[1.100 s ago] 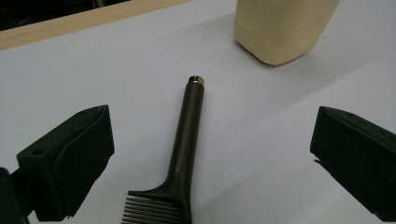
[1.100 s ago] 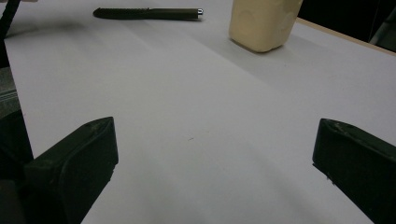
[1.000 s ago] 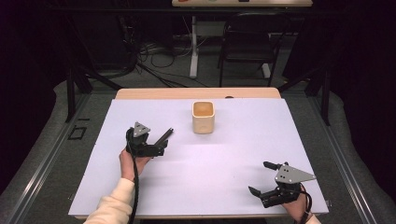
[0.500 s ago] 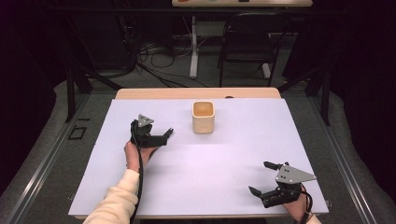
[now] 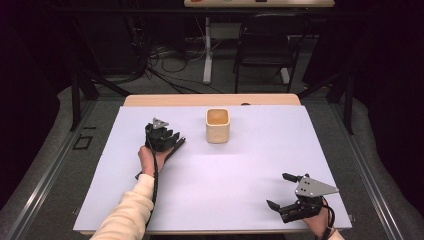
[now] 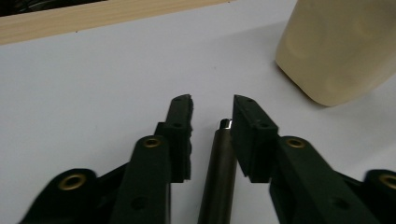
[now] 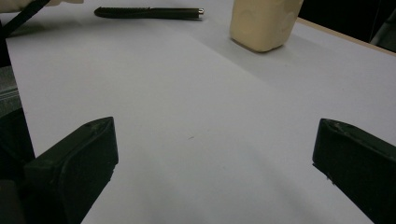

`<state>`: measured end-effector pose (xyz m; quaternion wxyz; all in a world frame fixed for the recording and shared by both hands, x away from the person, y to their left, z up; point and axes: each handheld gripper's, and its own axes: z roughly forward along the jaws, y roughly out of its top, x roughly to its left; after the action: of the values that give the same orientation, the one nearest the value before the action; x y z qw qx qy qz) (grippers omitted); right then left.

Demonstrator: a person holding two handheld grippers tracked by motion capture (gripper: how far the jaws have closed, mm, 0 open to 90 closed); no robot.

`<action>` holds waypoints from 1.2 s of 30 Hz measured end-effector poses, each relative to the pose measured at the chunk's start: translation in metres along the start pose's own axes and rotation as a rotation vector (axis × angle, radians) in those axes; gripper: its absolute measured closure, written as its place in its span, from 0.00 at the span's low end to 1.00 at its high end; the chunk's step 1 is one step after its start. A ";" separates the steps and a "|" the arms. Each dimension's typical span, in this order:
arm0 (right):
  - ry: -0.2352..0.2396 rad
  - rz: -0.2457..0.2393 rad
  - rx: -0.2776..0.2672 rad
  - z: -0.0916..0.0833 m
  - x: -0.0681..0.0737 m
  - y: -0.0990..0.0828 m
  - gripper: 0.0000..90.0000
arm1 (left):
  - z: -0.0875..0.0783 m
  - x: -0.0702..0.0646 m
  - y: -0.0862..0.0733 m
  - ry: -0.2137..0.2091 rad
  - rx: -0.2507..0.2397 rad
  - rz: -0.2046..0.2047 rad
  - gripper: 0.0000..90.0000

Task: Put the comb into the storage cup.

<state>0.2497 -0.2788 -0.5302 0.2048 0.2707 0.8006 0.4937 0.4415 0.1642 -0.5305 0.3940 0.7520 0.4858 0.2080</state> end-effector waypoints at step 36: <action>0.001 0.007 -0.001 -0.001 -0.001 -0.001 0.00 | 0.037 -0.012 -0.001 -0.010 0.148 0.050 1.00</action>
<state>0.2493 -0.2805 -0.5304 0.2026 0.2732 0.7994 0.4952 0.4615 0.1397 -0.5524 0.3345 0.7922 0.4787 0.1774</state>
